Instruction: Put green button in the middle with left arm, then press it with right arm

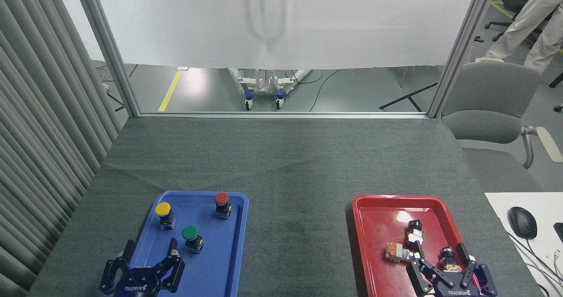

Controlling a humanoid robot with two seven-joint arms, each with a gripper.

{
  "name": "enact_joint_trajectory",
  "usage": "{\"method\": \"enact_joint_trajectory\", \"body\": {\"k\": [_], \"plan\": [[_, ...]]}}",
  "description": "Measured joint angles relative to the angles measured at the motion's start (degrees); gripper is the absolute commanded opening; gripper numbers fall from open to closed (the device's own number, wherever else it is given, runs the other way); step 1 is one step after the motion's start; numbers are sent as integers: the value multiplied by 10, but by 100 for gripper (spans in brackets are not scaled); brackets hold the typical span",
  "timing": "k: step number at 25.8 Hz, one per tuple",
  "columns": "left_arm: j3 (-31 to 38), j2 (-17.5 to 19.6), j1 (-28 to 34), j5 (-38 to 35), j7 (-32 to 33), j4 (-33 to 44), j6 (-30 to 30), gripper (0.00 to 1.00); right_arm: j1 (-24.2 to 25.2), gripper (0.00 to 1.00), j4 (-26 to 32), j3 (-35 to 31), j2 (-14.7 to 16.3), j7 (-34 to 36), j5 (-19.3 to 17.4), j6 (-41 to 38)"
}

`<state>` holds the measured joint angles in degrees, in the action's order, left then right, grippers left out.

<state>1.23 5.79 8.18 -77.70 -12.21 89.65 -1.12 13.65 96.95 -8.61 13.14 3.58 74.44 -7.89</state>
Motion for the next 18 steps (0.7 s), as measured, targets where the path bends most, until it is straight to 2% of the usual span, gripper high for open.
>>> {"method": "enact_joint_trajectory", "body": {"k": [13, 18], "plan": [[0, -1, -3, -1, 3, -2, 0, 100, 3, 99, 1, 2, 4, 3, 15, -18], [-2, -1, -4, -2, 3, -2, -1, 100, 3, 99, 1, 3, 3, 6, 39, -12]]}}
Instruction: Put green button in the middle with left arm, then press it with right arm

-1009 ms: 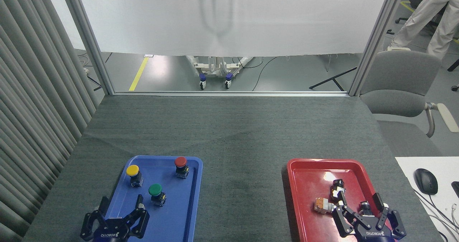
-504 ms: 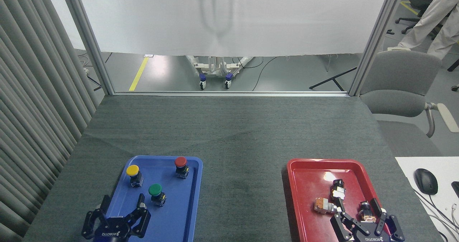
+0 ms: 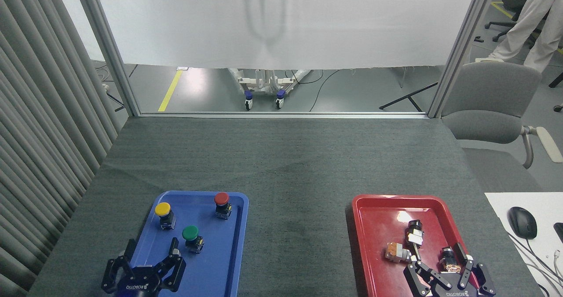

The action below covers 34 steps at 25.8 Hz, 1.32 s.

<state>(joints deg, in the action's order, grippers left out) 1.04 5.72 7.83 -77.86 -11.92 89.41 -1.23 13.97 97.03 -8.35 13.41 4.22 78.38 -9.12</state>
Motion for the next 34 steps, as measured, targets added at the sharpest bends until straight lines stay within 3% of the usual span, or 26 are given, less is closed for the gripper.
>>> {"method": "enact_joint_trajectory", "body": {"k": [31, 34], "plan": [[-2, 5, 5, -7, 0, 1, -4, 99, 7, 100, -1, 12, -15, 1, 34, -1], [-3, 5, 5, -7, 0, 0, -7, 99, 7, 100, -1, 7, -19, 1, 52, -4]]}}
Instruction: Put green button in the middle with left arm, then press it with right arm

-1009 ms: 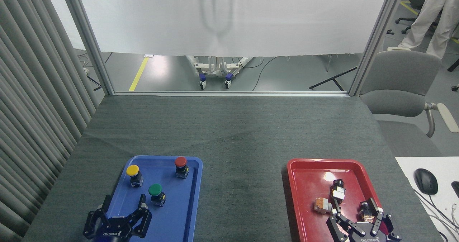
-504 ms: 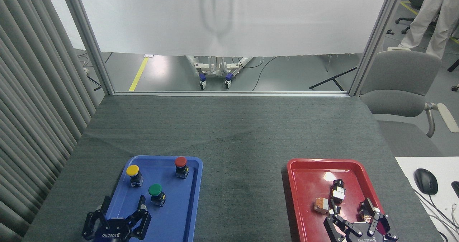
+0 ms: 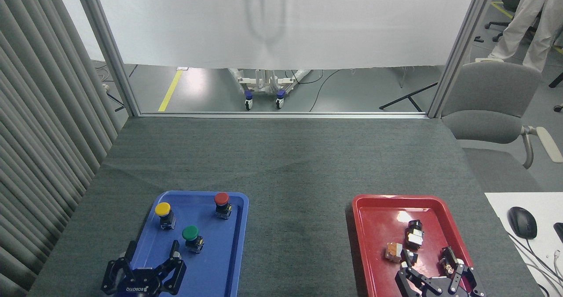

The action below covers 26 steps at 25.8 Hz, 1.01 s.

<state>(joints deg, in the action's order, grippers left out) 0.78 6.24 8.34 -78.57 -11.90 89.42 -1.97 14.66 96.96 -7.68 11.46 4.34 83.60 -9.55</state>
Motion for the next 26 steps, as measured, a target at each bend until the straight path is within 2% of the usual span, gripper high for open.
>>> {"method": "enact_joint_trajectory", "body": {"k": [5, 10, 15, 26], "plan": [[-2, 0, 0, 0, 2, 0, -4, 99, -1, 100, 0, -4, -30, -1, 52, -8], [-3, 0, 0, 0, 2, 0, -7, 99, -3, 100, 1, -5, -41, -1, 69, -12], [-5, 0, -3, 0, 2, -8, -9, 99, -6, 100, 1, -6, -49, 0, 66, -14], [-64, 1, -73, -1, 3, -139, -10, 99, -7, 100, 0, -12, -60, 0, 30, -29]]}}
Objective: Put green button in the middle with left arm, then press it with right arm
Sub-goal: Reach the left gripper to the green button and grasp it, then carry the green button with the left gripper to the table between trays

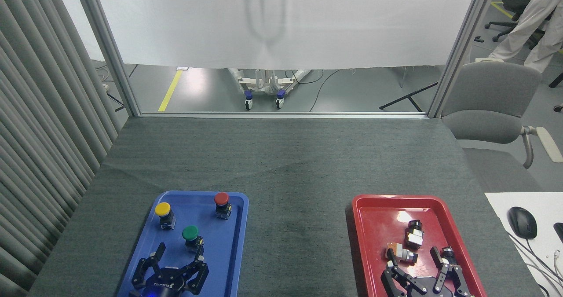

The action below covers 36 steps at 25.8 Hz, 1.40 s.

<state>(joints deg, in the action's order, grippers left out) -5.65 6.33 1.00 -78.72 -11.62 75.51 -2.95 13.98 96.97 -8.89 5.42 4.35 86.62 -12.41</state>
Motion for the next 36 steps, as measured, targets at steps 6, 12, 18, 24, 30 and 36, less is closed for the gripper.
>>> {"method": "enact_joint_trajectory", "body": {"k": [6, 12, 18, 24, 30, 36], "plan": [[-10, 0, -33, 0, -1, -49, -5, 99, 1, 100, -1, -1, 2, -1, -3, -1], [-11, 1, -60, 0, -1, -84, -20, 89, 0, 100, -8, -2, 3, -2, -3, -1], [-11, 0, -73, 1, 0, -98, -39, 60, 0, 100, -9, -1, 3, -4, -2, -1], [-11, 0, -81, 1, 0, -104, -47, 14, 0, 100, -9, -1, 3, -1, -1, -1], [-11, 11, -80, 1, -1, -100, -94, 0, -11, 100, -18, 0, 0, -1, 0, 1], [-29, 3, -93, 3, -3, -47, -134, 0, -15, 100, -20, 0, 0, -1, 1, 1]]}}
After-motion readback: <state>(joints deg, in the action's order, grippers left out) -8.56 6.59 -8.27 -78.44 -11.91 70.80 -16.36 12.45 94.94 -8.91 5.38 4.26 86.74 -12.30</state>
